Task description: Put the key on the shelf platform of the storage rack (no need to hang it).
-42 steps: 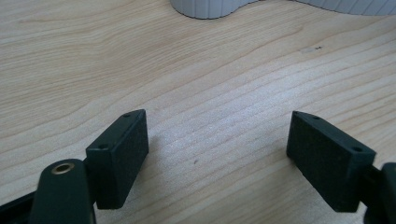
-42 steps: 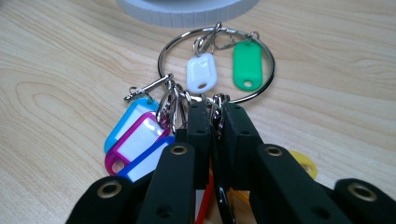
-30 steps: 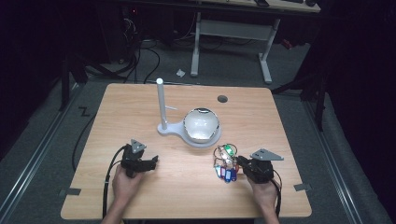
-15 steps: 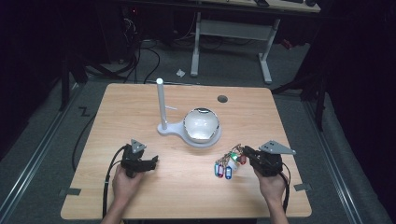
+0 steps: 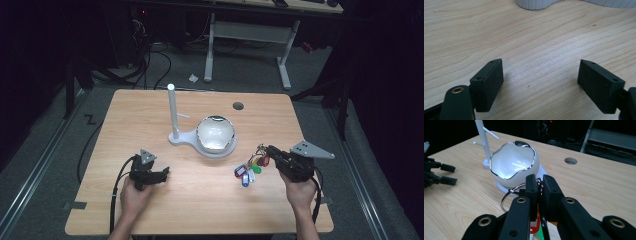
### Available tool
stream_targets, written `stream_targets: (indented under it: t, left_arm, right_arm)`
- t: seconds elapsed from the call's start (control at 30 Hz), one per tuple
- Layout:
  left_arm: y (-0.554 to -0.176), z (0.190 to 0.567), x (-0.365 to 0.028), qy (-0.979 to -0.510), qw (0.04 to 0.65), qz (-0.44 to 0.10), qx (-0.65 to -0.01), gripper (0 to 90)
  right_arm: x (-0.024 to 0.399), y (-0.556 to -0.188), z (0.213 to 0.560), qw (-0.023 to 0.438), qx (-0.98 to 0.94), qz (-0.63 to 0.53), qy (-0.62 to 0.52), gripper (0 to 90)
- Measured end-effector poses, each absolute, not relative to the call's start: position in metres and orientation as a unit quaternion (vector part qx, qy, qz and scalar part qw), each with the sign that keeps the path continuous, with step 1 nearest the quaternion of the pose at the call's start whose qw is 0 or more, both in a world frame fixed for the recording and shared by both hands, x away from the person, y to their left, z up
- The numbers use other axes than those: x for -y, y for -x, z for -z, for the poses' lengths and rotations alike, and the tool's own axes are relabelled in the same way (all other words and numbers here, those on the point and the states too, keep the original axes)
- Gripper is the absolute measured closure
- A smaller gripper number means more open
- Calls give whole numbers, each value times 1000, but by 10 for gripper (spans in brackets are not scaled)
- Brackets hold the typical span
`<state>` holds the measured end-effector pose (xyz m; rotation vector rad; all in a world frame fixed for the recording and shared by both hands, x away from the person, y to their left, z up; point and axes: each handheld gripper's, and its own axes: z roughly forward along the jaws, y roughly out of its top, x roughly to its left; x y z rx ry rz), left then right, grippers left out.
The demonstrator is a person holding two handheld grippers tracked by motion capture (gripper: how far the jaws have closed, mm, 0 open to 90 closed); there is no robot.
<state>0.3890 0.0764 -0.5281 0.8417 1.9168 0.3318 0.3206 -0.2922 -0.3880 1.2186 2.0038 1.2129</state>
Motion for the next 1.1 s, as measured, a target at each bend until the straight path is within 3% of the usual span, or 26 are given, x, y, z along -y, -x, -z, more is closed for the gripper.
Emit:
stream_targets:
  t: [1.1]
  left_arm:
    - [-389,528,-76,-345,489,-135,-790,211]
  right_arm:
    - [257,-355,313,238,-755,-483,-375,840]
